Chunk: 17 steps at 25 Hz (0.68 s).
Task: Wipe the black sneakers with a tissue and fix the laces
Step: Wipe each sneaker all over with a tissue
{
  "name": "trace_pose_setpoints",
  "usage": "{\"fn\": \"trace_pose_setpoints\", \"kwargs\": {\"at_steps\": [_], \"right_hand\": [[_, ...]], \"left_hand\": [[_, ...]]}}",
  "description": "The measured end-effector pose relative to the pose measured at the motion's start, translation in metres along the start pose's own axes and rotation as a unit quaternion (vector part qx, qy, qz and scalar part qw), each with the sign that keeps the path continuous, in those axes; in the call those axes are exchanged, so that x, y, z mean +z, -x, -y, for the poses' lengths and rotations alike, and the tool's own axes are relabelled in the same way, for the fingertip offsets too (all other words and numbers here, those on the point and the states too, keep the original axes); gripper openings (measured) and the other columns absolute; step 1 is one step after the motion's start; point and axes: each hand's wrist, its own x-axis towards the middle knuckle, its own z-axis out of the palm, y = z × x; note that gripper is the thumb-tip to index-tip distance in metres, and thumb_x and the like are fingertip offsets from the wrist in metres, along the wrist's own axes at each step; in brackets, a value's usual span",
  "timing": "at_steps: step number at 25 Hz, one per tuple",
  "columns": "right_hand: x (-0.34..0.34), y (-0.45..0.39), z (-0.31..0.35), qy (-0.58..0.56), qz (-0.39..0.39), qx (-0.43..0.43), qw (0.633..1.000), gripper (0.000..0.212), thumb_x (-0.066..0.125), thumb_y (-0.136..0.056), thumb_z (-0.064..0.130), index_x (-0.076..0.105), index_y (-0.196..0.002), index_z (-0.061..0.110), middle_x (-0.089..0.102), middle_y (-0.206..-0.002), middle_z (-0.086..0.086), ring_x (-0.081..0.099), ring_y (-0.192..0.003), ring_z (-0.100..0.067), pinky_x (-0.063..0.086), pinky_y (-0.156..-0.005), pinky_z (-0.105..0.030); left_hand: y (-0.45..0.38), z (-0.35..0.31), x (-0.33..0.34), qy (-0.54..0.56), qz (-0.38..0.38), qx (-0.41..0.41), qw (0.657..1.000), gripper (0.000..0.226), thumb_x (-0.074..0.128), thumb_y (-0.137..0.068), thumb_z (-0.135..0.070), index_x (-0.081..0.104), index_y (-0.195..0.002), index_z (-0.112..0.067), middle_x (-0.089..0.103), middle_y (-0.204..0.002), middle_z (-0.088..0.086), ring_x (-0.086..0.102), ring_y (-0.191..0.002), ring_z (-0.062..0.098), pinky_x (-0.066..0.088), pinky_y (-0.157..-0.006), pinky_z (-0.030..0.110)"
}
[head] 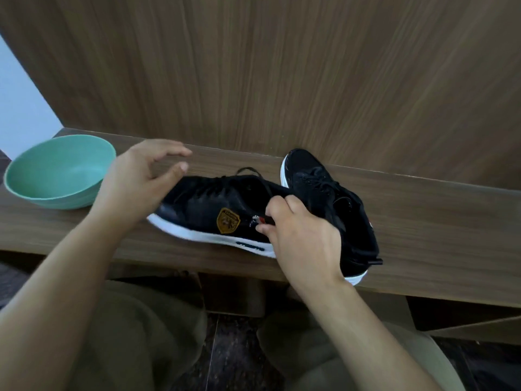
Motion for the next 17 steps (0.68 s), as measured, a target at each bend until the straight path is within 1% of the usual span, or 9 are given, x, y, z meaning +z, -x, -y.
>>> {"fn": "trace_pose_setpoints", "kwargs": {"at_steps": [3,5,6,8,9,11,12,15,17], "right_hand": [[-0.003,0.012,0.029,0.008,0.075,0.043,0.996,0.041,0.086,-0.056,0.04,0.054,-0.067,0.018,0.054,-0.058,0.003,0.05,-0.031,-0.019,0.017,-0.035,-0.017],[-0.005,0.02,0.043,0.008,0.101,0.04,0.994,0.042,0.09,-0.049,0.032,0.053,-0.063,0.018,0.054,-0.053,0.002,0.051,-0.03,-0.018,0.009,-0.038,-0.015],[-0.008,0.022,0.046,0.008,0.099,0.037,0.994,0.037,0.087,-0.055,0.031,0.056,-0.068,0.017,0.057,-0.057,0.001,0.055,-0.036,-0.019,0.012,-0.038,-0.017],[-0.02,0.025,0.052,-0.031,0.154,0.018,0.987,0.024,0.066,-0.083,0.033,0.058,-0.099,0.017,0.065,-0.089,-0.002,0.067,-0.07,-0.023,0.031,-0.048,-0.026],[-0.024,0.029,0.055,-0.091,0.192,0.018,0.977,0.031,0.052,-0.091,0.034,0.051,-0.118,0.018,0.063,-0.106,-0.002,0.065,-0.09,-0.024,0.036,-0.059,-0.029],[-0.037,0.036,0.057,-0.175,0.235,0.002,0.956,0.043,0.043,-0.095,0.035,0.038,-0.136,0.024,0.058,-0.121,0.001,0.058,-0.106,-0.022,0.041,-0.073,-0.031],[-0.045,0.035,0.055,-0.194,0.217,-0.005,0.957,0.041,0.043,-0.094,0.036,0.041,-0.134,0.027,0.059,-0.12,0.004,0.058,-0.106,-0.02,0.043,-0.076,-0.031],[-0.043,0.021,0.032,-0.181,0.042,0.043,0.982,0.029,0.048,-0.09,0.037,0.055,-0.117,0.031,0.065,-0.108,0.009,0.064,-0.092,-0.019,0.051,-0.071,-0.034],[-0.028,0.006,0.015,-0.177,0.076,0.125,0.973,0.036,0.051,-0.088,0.043,0.052,-0.123,0.035,0.059,-0.117,0.012,0.063,-0.097,-0.02,0.049,-0.073,-0.032]], "left_hand": [[0.008,0.011,0.014,-0.084,0.067,-0.109,0.988,0.028,0.057,-0.088,-0.037,0.065,-0.111,-0.024,0.067,-0.107,-0.001,0.058,-0.098,0.017,0.042,-0.08,0.029],[0.014,0.012,0.026,-0.099,0.175,-0.152,0.968,0.053,0.049,-0.086,-0.052,0.056,-0.127,-0.019,0.06,-0.126,0.005,0.055,-0.111,0.021,0.042,-0.086,0.031],[0.017,0.009,0.031,-0.081,0.221,-0.166,0.958,0.064,0.047,-0.086,-0.055,0.046,-0.136,-0.017,0.048,-0.14,0.007,0.047,-0.124,0.023,0.038,-0.096,0.033],[0.019,0.006,0.042,-0.015,0.279,-0.169,0.945,0.077,0.046,-0.085,-0.056,0.024,-0.147,-0.016,0.014,-0.157,0.003,0.021,-0.141,0.021,0.022,-0.111,0.034],[0.019,0.006,0.046,0.011,0.291,-0.161,0.943,0.079,0.046,-0.086,-0.054,0.017,-0.149,-0.017,0.003,-0.158,0.0,0.014,-0.143,0.019,0.018,-0.114,0.034],[0.017,0.004,0.049,0.052,0.271,-0.162,0.947,0.076,0.047,-0.086,-0.053,0.018,-0.148,-0.019,0.003,-0.158,-0.003,0.016,-0.143,0.017,0.017,-0.114,0.033],[0.017,0.002,0.048,0.073,0.247,-0.173,0.951,0.075,0.048,-0.085,-0.054,0.024,-0.147,-0.019,0.01,-0.158,-0.004,0.02,-0.141,0.016,0.019,-0.113,0.032],[0.023,-0.007,0.046,0.104,0.208,-0.153,0.96,0.089,0.065,-0.069,-0.055,0.032,-0.144,-0.02,0.031,-0.149,-0.007,0.029,-0.133,0.006,0.023,-0.107,0.023],[0.032,-0.014,0.049,0.089,0.239,-0.109,0.961,0.101,0.078,-0.063,-0.044,0.025,-0.146,-0.023,0.036,-0.146,-0.007,0.033,-0.132,0.007,0.026,-0.105,0.022]]}}
